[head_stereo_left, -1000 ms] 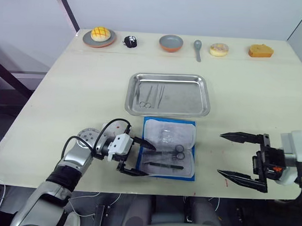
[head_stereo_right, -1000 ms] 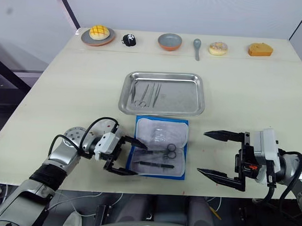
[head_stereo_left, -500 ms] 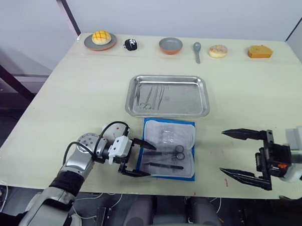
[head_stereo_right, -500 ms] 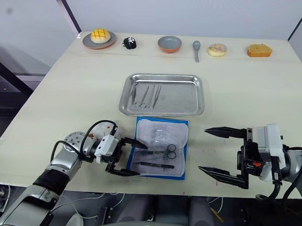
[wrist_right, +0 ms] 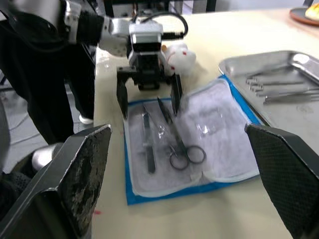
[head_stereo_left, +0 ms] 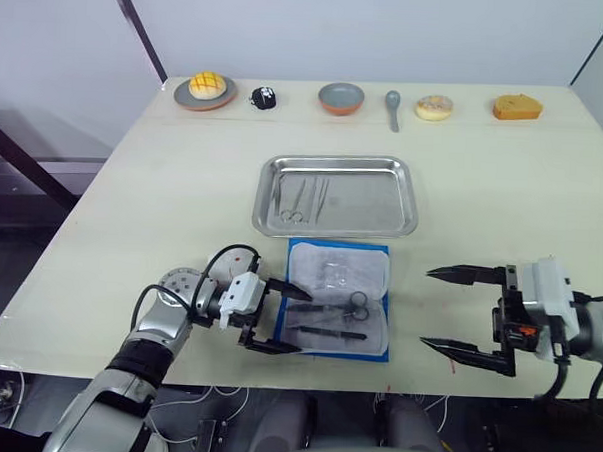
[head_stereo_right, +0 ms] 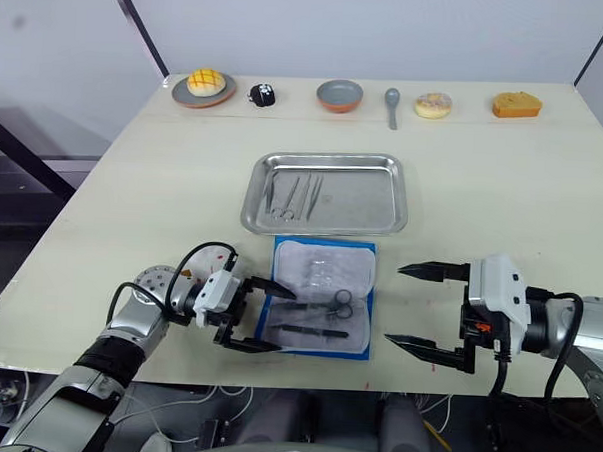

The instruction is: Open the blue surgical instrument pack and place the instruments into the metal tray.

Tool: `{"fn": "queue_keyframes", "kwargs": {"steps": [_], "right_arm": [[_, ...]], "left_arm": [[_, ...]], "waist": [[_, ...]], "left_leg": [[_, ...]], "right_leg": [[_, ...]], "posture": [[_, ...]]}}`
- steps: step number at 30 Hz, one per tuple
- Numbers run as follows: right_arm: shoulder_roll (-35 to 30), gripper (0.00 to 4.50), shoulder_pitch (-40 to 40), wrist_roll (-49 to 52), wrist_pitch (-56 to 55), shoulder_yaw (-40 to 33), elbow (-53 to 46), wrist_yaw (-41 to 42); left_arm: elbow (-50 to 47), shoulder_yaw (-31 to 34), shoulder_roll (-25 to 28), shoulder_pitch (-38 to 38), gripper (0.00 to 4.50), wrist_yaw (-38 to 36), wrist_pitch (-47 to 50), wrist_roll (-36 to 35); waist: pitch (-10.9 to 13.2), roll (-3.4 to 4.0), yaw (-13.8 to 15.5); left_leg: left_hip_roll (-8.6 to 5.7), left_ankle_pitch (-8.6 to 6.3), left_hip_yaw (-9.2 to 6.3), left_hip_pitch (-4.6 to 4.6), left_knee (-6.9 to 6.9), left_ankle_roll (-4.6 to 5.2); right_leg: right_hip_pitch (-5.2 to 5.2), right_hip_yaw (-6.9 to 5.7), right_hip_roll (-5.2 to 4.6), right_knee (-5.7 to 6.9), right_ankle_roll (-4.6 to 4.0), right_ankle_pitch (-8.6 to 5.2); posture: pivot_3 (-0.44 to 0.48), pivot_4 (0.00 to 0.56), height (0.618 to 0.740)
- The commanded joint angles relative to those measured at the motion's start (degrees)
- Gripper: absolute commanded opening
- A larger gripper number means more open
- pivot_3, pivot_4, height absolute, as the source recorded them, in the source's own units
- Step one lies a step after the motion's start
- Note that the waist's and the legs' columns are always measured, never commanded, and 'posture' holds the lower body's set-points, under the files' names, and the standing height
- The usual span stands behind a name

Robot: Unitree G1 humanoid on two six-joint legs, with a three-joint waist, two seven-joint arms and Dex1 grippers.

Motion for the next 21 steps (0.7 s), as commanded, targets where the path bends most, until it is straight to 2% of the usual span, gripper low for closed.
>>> {"fn": "queue_keyframes", "kwargs": {"steps": [1,12,21], "right_arm": [[1.64,4.5,-4.61,-4.59,2.3,5.98,-0.17,-3.8],[8.95,4.5,-16.07,-13.59,6.88,19.11,4.64,-8.68],[11.48,4.5,-20.75,-18.76,8.26,24.58,8.73,-8.12]], "left_arm": [[4.96,-1.89,0.18,1.0,4.44,-2.16,0.22,3.88],[4.23,-1.22,-0.96,0.91,4.44,-1.39,0.74,4.15],[-0.48,-0.49,0.58,1.76,4.44,0.77,2.53,4.76]], "waist": [[-0.06,0.11,0.03],[-0.17,0.19,0.17],[-0.12,0.12,0.08]], "left_leg": [[0.0,0.0,0.01,0.0,0.0,0.0],[-0.04,0.0,-0.06,-0.03,-0.03,0.0],[-0.04,0.0,-0.09,-0.06,-0.05,0.0]], "right_leg": [[0.0,0.0,0.0,0.0,0.0,0.0],[-0.01,-0.04,-0.02,-0.02,-0.01,-0.01],[-0.04,-0.06,-0.01,-0.02,-0.02,-0.01]], "posture": [[0.0,0.15,0.732],[0.0,0.15,0.732],[0.0,0.15,0.732]]}}
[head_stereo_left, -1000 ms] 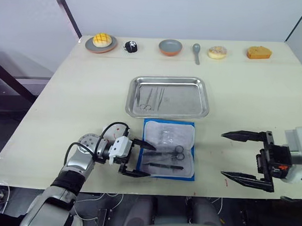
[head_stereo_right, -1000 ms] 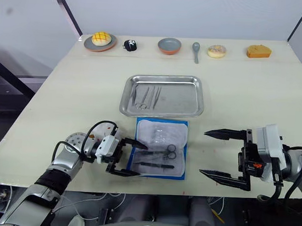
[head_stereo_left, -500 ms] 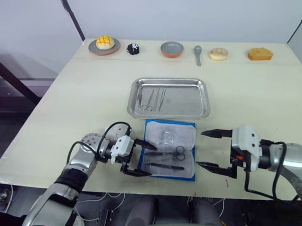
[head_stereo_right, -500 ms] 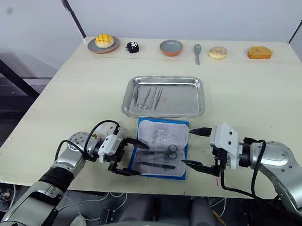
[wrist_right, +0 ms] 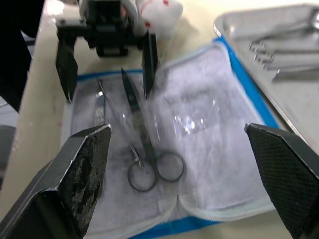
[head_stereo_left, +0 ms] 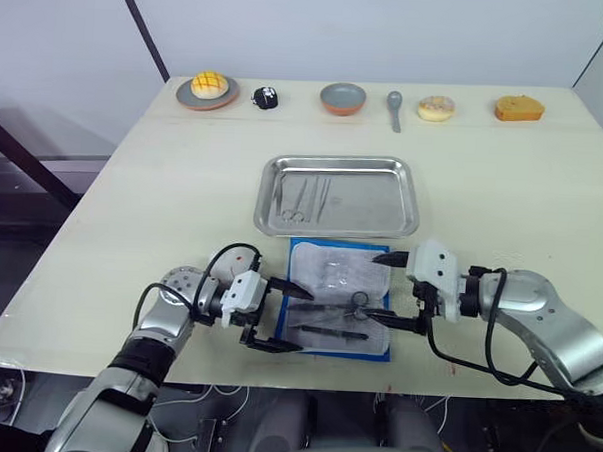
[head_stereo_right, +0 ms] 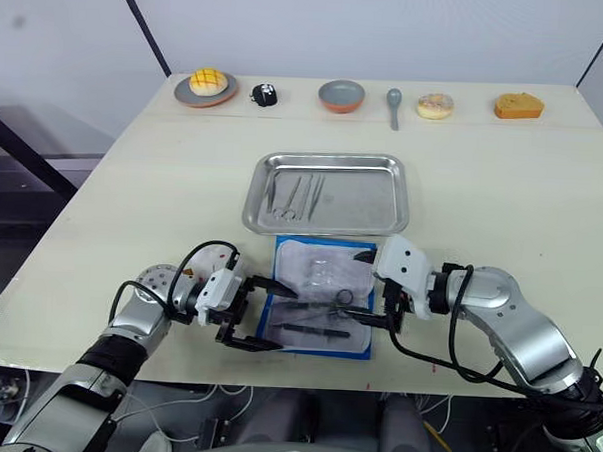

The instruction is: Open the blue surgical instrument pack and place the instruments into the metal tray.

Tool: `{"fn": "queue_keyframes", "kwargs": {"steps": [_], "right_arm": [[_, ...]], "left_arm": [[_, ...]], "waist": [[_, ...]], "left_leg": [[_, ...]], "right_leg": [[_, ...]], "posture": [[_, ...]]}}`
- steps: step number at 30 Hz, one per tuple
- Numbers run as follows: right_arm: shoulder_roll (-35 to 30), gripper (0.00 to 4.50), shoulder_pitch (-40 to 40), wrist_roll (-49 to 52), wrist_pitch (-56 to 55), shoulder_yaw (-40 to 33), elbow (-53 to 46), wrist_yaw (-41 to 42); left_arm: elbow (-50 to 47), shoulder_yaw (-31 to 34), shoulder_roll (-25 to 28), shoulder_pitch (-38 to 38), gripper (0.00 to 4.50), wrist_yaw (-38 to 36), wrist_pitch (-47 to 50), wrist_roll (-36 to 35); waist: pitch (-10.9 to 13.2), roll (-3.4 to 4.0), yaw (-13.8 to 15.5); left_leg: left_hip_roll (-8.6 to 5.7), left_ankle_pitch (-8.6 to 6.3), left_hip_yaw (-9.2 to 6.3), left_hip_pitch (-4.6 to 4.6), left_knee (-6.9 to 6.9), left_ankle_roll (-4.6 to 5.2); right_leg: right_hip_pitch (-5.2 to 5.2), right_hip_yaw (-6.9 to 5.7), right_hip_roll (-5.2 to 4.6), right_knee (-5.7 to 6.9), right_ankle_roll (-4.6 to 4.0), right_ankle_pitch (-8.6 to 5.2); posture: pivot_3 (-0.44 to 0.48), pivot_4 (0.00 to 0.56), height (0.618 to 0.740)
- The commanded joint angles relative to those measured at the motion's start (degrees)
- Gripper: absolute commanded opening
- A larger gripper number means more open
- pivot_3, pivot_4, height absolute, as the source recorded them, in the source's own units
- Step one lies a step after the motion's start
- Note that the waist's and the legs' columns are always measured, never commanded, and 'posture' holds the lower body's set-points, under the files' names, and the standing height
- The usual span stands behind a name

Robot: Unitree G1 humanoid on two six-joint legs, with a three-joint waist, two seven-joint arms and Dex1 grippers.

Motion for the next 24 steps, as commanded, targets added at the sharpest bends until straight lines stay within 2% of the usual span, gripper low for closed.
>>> {"fn": "queue_keyframes", "kwargs": {"steps": [1,12,24], "right_arm": [[0.44,4.5,-1.71,-1.54,-0.24,0.77,-0.58,0.53],[2.95,4.5,-3.95,-6.65,0.0,4.65,2.67,0.28],[6.33,4.5,-7.87,-12.25,4.6,10.0,5.59,-0.18]], "left_arm": [[-0.37,-0.73,0.76,1.86,4.44,0.87,2.53,3.82],[-9.16,0.62,1.88,4.3,4.44,3.59,8.76,4.21],[-10.46,1.16,2.46,4.8,4.44,3.29,11.07,4.74]], "waist": [[0.03,-0.05,0.05],[0.35,-0.56,-0.14],[0.41,-0.67,-0.34]], "left_leg": [[0.0,0.0,-0.01,-0.03,0.0,0.0],[0.02,0.0,-0.03,-0.17,-0.01,0.0],[0.01,0.0,-0.07,-0.4,0.0,0.0]], "right_leg": [[-0.02,-0.01,0.0,0.0,0.0,0.0],[-0.12,-0.04,0.0,-0.04,0.0,0.0],[-0.34,-0.1,-0.01,-0.04,-0.01,0.01]], "posture": [[0.0,0.15,0.732],[0.0,0.15,0.732],[0.0,0.15,0.732]]}}
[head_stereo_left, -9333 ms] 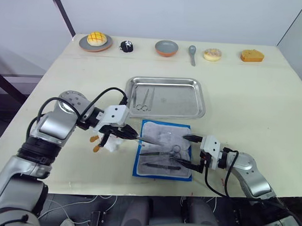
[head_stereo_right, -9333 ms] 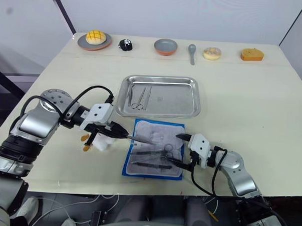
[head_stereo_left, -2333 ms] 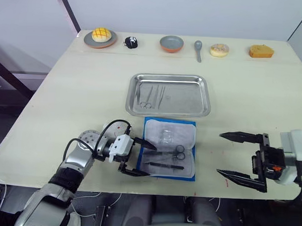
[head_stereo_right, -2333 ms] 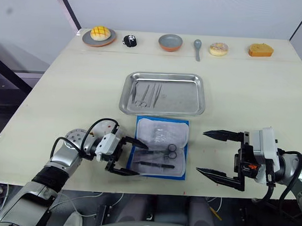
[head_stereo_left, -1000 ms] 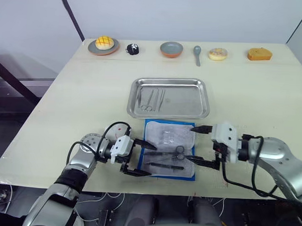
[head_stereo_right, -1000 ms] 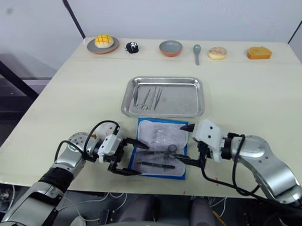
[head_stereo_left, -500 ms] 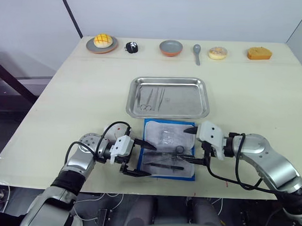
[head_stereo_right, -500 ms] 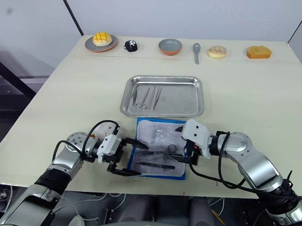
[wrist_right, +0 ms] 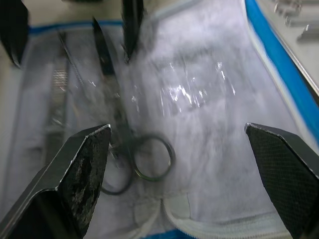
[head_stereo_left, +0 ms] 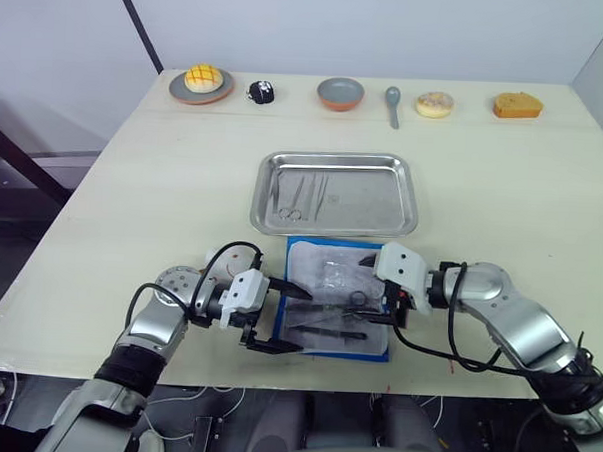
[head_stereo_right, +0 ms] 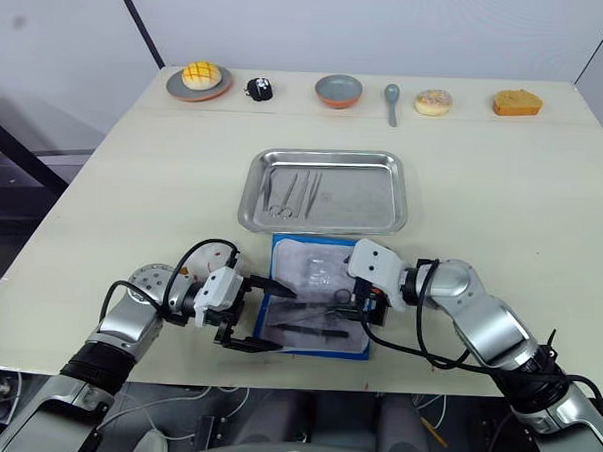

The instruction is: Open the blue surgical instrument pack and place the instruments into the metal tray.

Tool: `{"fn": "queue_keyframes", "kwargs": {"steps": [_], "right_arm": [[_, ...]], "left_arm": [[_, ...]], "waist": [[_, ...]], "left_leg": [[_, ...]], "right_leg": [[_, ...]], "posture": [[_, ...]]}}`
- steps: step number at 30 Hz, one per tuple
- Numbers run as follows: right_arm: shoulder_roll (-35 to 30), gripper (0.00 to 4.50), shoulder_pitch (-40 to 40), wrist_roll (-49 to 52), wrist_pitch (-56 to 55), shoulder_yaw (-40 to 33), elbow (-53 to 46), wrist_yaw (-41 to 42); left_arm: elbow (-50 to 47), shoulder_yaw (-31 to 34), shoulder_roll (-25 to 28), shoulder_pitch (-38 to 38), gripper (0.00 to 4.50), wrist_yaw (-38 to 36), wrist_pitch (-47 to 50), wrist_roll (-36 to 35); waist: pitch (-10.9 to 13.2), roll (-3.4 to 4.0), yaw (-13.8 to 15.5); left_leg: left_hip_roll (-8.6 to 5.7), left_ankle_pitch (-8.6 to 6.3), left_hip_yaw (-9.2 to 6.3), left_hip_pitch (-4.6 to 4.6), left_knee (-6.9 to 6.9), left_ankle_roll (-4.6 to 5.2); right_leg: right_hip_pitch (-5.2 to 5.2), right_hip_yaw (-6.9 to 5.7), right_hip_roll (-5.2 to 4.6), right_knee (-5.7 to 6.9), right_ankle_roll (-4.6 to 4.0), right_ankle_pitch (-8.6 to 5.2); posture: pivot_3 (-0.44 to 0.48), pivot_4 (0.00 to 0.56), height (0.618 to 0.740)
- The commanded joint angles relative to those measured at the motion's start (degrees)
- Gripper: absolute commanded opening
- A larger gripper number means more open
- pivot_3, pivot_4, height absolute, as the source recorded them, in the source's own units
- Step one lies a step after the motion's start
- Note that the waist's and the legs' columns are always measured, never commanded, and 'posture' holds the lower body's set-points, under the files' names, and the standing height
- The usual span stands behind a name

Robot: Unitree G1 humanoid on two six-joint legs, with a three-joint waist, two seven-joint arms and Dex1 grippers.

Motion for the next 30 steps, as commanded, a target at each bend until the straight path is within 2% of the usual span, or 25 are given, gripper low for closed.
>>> {"fn": "queue_keyframes", "kwargs": {"steps": [1,10,13,17,18,19,30], "right_arm": [[1.13,4.5,-1.36,-1.11,1.47,1.24,-0.99,-0.03],[1.53,4.5,-2.12,-4.36,3.16,4.04,-0.08,0.84],[1.07,3.18,-2.35,-4.79,2.93,4.56,0.05,1.52],[0.96,1.05,-2.42,-4.93,2.93,4.78,-0.33,2.41],[0.92,0.4,-2.39,-4.97,2.93,4.85,-0.42,2.6],[0.9,0.16,-2.33,-5.0,2.97,4.88,-0.49,2.78],[0.59,0.06,-3.38,-4.39,5.03,4.61,-3.36,4.14]], "left_arm": [[0.98,-1.07,0.51,1.22,4.44,-0.26,1.46,2.16],[0.57,-1.11,0.51,1.54,4.44,-0.03,1.82,2.27],[0.22,-1.1,0.38,1.69,4.5,0.11,1.99,2.21],[0.12,-0.99,0.33,1.85,4.5,0.19,2.02,2.25],[0.1,-0.96,0.32,1.89,4.5,0.22,2.04,2.28],[0.07,-0.95,0.33,1.93,4.5,0.26,2.08,2.29],[0.11,-0.95,0.1,1.94,4.5,0.32,2.29,2.32]], "waist": [[0.0,0.0,-0.05],[0.0,0.0,-0.28],[0.0,0.0,-0.42],[0.0,0.0,-0.56],[0.0,0.0,-0.61],[-0.01,-0.01,-0.73],[-0.01,-0.02,-0.73]], "left_leg": [[0.0,0.0,0.0,0.0,0.0,0.0],[0.0,0.0,-0.02,0.0,0.0,0.0],[0.0,0.0,-0.03,0.01,0.0,0.0],[0.0,0.0,-0.03,0.0,0.0,0.0],[0.0,0.0,-0.03,0.0,0.0,0.0],[0.0,0.0,-0.04,0.0,0.0,0.0],[-0.01,0.0,-0.06,0.0,0.0,0.0]], "right_leg": [[0.0,0.0,0.0,0.0,0.0,0.0],[0.0,-0.01,0.0,0.01,0.0,0.0],[0.0,-0.02,0.0,0.01,0.0,0.0],[0.0,-0.02,-0.01,0.01,0.0,0.0],[0.0,-0.02,0.0,0.01,0.0,0.0],[0.0,-0.03,0.0,0.02,0.0,0.0],[0.0,-0.04,-0.02,0.01,0.0,0.0]], "posture": [[0.0,0.15,0.732],[0.0,0.15,0.732],[0.0,0.15,0.732],[0.0,0.15,0.732],[0.0,0.15,0.732],[0.0,0.15,0.732],[0.0,0.15,0.732]]}}
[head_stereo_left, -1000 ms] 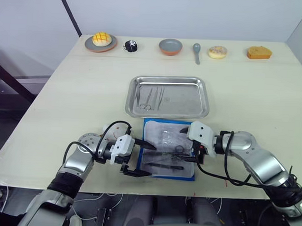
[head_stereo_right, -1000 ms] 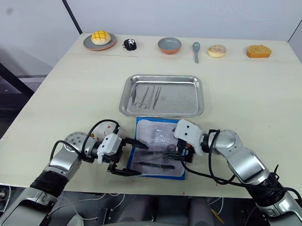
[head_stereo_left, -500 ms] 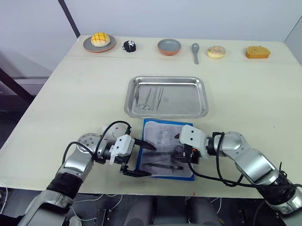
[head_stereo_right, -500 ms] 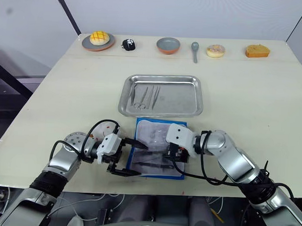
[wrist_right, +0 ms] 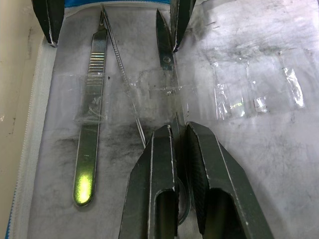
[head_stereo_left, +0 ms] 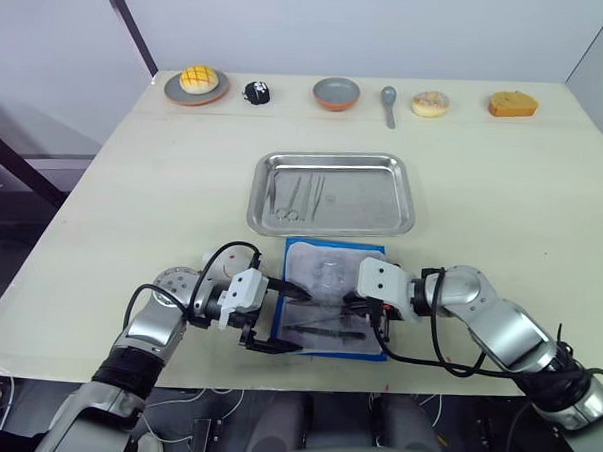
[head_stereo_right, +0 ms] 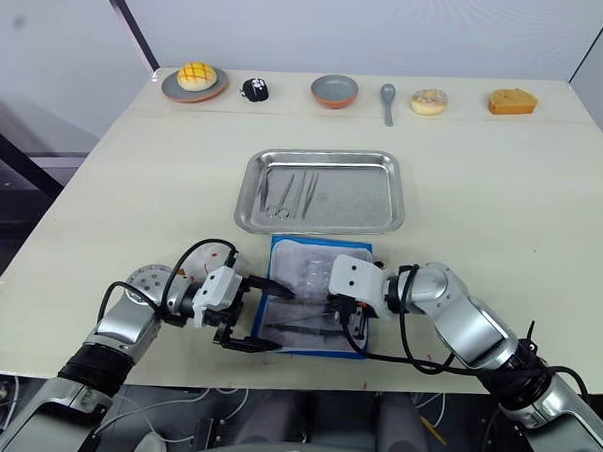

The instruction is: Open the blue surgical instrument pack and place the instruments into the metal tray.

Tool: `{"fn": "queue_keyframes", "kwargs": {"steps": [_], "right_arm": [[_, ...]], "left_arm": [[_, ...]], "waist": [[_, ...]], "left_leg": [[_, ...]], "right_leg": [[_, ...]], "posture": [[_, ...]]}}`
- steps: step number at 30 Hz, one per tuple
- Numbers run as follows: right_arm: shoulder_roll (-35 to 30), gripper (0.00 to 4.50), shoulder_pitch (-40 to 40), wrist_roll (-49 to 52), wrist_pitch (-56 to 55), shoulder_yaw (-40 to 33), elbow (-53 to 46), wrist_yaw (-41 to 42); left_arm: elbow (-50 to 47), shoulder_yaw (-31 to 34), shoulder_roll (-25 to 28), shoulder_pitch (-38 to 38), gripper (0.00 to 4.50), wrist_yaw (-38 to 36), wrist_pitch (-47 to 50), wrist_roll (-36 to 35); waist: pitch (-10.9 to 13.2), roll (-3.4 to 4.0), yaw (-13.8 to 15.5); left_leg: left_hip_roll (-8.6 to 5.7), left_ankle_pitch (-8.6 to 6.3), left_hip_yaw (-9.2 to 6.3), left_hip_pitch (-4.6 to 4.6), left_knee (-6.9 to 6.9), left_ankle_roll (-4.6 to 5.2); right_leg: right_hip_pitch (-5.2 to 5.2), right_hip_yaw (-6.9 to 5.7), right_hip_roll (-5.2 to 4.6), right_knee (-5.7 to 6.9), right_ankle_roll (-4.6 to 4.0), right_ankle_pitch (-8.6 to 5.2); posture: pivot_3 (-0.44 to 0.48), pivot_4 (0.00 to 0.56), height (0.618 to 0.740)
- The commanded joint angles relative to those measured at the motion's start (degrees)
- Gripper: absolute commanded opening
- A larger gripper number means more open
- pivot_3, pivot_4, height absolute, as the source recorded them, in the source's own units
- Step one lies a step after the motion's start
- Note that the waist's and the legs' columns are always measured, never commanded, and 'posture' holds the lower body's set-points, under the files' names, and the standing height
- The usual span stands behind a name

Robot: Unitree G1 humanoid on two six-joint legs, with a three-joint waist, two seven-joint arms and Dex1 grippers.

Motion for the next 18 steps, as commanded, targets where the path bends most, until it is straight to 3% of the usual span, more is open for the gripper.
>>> {"fn": "queue_keyframes", "kwargs": {"steps": [1,18], "right_arm": [[-0.47,0.06,-1.75,-0.29,2.04,-0.5,-2.29,0.38],[-4.72,0.06,-11.58,-0.45,14.84,2.96,-10.26,2.58]], "left_arm": [[1.08,-1.6,-0.03,1.16,4.5,-0.22,1.16,2.29],[1.15,-2.04,-0.83,1.03,4.5,0.4,1.89,2.71]], "waist": [[0.0,0.0,0.01],[0.02,0.01,0.02]], "left_leg": [[0.0,0.0,0.0,0.0,0.0,0.0],[-0.02,0.0,-0.07,-0.09,0.01,0.0]], "right_leg": [[0.0,0.0,0.0,0.0,0.0,0.0],[-0.07,-0.06,-0.03,0.0,0.0,0.0]], "posture": [[0.0,0.15,0.732],[0.0,0.15,0.732]]}}
